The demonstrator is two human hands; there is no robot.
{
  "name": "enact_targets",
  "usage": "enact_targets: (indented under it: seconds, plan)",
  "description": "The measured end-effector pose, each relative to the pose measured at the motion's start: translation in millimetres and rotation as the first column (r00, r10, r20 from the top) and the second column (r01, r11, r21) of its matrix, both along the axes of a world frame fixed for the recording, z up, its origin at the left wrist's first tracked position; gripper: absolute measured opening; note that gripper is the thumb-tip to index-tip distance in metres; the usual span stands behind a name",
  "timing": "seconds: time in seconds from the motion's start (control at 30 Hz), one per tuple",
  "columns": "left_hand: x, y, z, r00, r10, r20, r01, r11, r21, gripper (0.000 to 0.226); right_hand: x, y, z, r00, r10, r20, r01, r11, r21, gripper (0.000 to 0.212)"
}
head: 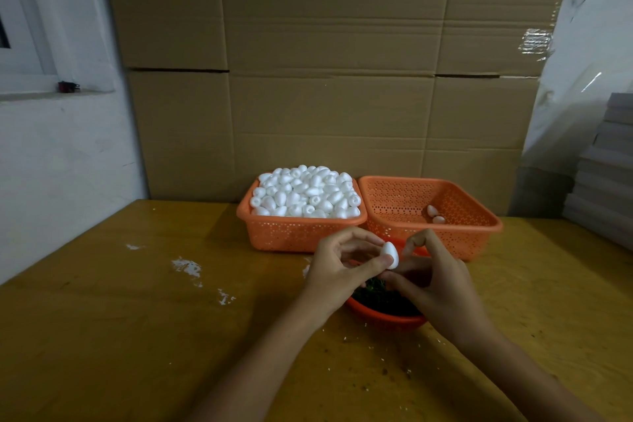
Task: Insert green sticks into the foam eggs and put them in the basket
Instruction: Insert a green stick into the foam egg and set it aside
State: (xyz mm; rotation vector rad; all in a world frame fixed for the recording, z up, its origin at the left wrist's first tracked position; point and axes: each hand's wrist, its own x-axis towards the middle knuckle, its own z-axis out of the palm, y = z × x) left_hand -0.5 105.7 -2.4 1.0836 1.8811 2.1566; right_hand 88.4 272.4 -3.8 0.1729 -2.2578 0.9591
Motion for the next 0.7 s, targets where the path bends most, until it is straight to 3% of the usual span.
enact_targets:
  seconds: [0.43, 0.7]
  plan:
    - [-1.8, -3.4, 1.7, 0.994, -0.036, -0.102, 0.031, 0.998, -0.048, 0.043, 2.2, -8.7, -1.2, 1.000, 0.006, -0.019, -0.007, 1.000, -0.017, 0.038]
    - [-1.5, 0.3, 0.7, 1.000, 0.011, -0.005, -0.011, 1.000, 0.011, 0.029, 1.7, -9.0, -2.6, 0.999, -0.002, -0.040, 0.001, 0.999, -0.033, 0.039]
